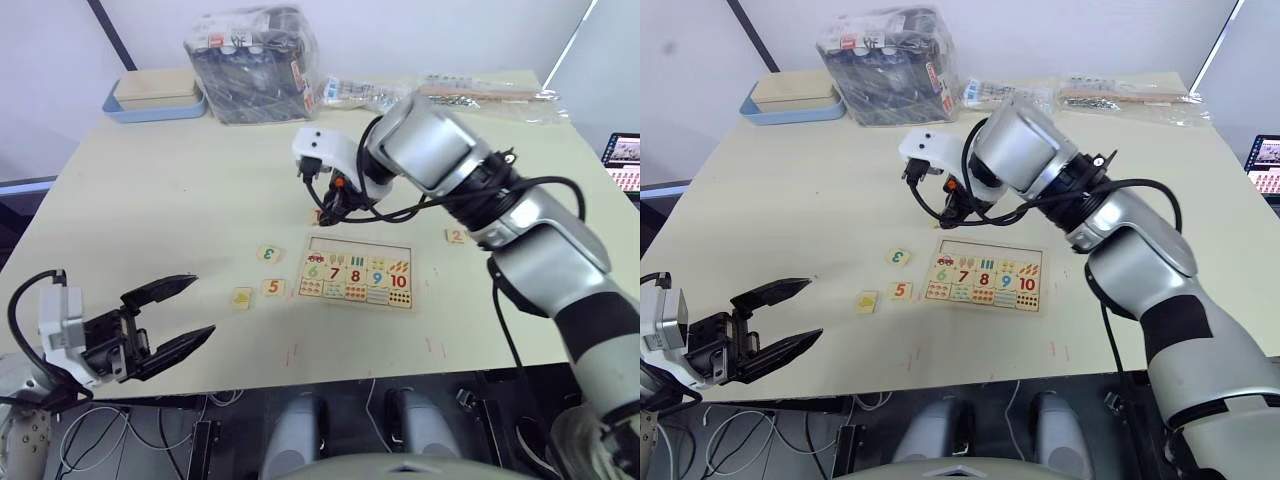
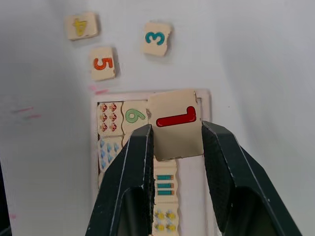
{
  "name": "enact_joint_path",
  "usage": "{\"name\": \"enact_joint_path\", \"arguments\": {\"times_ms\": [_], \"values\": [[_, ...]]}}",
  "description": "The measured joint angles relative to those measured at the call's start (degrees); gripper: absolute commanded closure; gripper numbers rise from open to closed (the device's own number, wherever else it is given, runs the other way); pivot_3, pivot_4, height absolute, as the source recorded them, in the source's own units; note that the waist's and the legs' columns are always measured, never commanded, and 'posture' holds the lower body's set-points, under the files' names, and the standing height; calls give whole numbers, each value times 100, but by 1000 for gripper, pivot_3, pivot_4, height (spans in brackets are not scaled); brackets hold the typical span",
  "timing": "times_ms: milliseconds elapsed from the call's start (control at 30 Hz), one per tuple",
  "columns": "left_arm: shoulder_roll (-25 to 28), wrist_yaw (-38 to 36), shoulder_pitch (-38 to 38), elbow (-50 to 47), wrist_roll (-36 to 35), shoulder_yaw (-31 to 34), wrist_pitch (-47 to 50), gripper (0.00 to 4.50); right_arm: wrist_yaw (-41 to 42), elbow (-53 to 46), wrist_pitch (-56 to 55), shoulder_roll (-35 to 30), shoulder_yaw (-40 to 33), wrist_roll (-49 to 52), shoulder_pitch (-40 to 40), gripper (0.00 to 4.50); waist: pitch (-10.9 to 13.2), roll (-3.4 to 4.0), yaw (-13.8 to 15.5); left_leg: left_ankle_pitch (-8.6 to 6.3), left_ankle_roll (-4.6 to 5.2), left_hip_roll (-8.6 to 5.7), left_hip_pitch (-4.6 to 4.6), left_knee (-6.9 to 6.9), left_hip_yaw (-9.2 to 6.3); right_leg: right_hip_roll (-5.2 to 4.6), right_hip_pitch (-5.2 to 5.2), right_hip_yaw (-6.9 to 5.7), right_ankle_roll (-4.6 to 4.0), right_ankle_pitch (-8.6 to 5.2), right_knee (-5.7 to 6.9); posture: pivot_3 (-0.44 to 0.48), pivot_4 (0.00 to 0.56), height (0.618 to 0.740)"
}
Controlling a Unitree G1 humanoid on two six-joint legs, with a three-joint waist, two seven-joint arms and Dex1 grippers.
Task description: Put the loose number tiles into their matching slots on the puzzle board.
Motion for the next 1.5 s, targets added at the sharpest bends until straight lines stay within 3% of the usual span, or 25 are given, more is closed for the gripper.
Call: {"name": "enact_joint_path", "arguments": {"times_ms": [467,1500], "values": [[-4,388,163,-209,-51,168,301,0,-473,1472,-799,862,28,-575,101,3646,20,20,-11,3,-6,2,-1,0,0,11,0,0,2,0,0,0,150,740],[-15,353,148,-93,152,160,305,0,-874,2690,-1356,1483,-595,-1251,337,3646,24,22,-16,9,-21,5,-1,-2,-1,18,-1,1,1,0,0,0,150,740]]}}
